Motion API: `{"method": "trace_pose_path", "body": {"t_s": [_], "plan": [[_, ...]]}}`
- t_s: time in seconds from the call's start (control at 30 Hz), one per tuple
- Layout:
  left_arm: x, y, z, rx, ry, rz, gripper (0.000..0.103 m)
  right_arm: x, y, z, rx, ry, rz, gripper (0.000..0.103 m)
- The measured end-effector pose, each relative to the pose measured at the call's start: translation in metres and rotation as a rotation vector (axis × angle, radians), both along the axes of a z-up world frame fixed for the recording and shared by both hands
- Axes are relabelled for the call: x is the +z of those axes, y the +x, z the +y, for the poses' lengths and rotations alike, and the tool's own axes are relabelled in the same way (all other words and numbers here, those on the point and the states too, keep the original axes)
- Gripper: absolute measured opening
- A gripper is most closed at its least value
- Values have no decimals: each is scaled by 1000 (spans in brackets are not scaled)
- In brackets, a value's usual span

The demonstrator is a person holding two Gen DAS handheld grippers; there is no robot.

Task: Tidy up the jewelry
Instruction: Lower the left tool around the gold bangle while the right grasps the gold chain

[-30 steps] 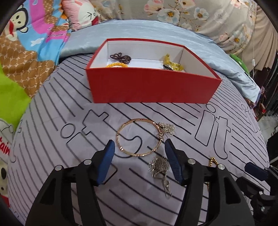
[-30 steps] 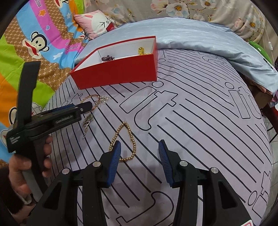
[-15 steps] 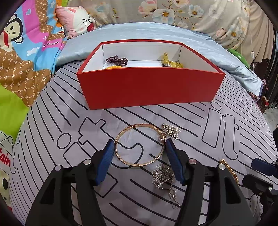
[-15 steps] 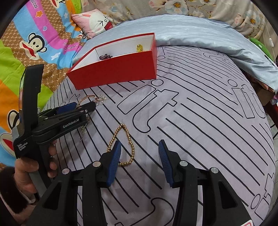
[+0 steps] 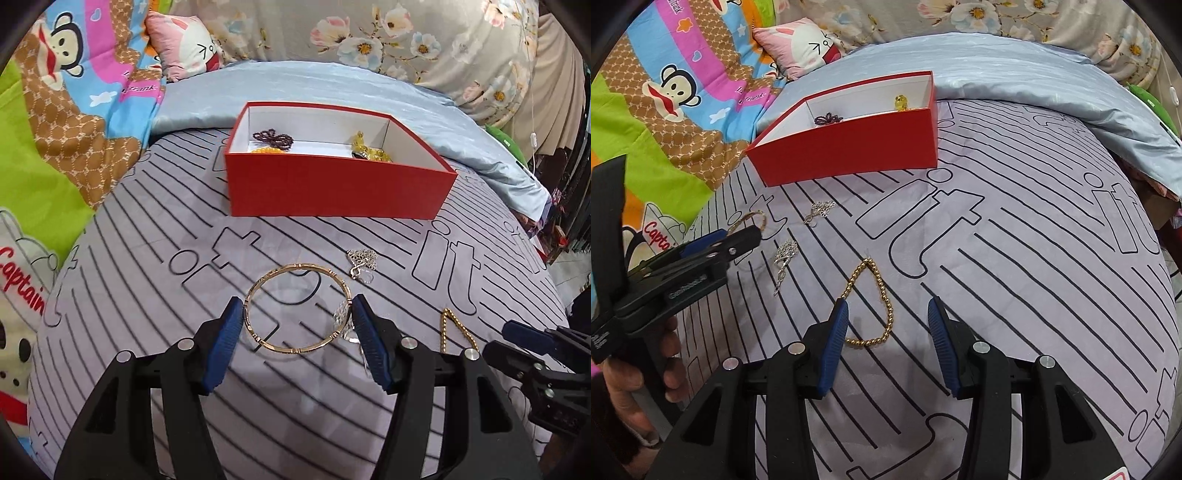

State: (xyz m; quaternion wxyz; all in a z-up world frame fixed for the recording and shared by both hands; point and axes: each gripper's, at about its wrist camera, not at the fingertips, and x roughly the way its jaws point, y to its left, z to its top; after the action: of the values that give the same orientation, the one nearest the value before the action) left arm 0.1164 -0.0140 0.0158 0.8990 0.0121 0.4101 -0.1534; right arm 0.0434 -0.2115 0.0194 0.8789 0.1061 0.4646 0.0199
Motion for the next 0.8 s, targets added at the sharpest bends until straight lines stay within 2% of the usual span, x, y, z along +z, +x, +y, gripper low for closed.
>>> {"method": "trace_pose_path", "body": {"t_s": [0.5, 0.8], "plan": [[-3, -39, 15, 9, -19, 28, 58, -6, -3, 10, 14, -7, 18, 41], [-14, -45, 16, 12, -14, 54, 58, -15, 0, 0, -6, 4, 43, 32]]}}
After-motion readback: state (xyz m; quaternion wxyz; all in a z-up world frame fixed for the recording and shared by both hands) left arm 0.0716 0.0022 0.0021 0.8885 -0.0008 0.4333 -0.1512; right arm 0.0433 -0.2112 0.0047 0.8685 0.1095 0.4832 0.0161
